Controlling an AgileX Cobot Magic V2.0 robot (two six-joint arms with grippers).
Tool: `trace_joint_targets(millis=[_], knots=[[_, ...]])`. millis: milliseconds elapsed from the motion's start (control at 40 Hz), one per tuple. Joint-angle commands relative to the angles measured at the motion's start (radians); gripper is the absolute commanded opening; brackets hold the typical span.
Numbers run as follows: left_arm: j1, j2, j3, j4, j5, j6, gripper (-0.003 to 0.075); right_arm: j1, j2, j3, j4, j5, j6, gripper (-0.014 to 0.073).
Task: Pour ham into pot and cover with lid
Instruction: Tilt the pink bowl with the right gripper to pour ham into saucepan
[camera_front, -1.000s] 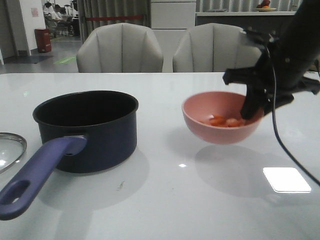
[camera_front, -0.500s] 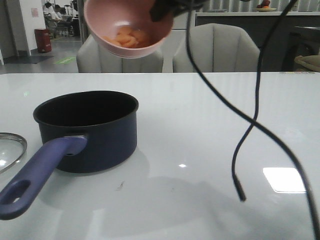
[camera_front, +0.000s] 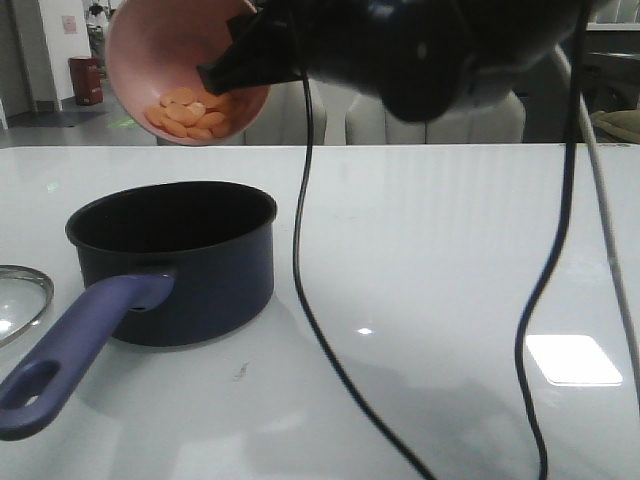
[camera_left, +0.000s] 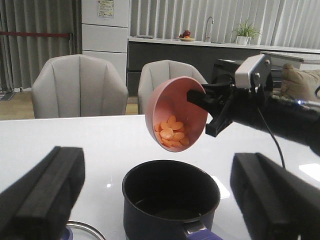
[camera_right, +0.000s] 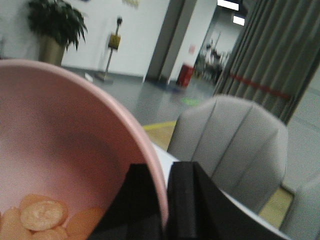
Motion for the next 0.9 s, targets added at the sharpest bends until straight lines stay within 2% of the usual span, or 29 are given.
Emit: trace_joint_targets(millis=[0,150,400,500,750,800,850,875], knots=[[-0.008,0.011,-0.024,-0.005,-0.084,-0.003,0.0625,0.006,-0.019,-0.005,-0.064,-0.291,-0.035,0.0136],[-0.008,0.011,-0.024,-0.005,-0.084,-0.003,0.0625,0.032,0.015,0.009,-0.082,-0.38,-0.239,0.0136],[-0.008,0.011,-0.024,-0.005,-0.084,-0.003,0.0625,0.054,0.028,0.022,-0.124,-0.379,-0.612,0.0136],[-0.008,0.011,-0.024,-0.005,-0.084,-0.003,0.0625,0.054,0.028,0.022,-0.139,-0.379,-0.703,0.0136],[-0.008,0.011,-0.024,-0.005,-0.084,-0.003,0.0625,0.054,0.028,0.021,-0.119,-0.379,-0.732,0.0136],[-0.008,0.011,-0.024,-0.005,-0.084,-0.003,0.0625,0.054,0.028,0.021,-0.109,-0.379,-0.703,0.0136],[-0.008,0.011,-0.024,-0.005,-0.084,-0.003,0.0625,0.054,0.028,0.021,-0.089,-0.379,-0.632,0.0136],[-0.008,0.011,-0.024,-0.005,-0.084,-0.003,0.0625,0.054,0.028,0.021,-0.071,-0.379,-0.556,0.0136]])
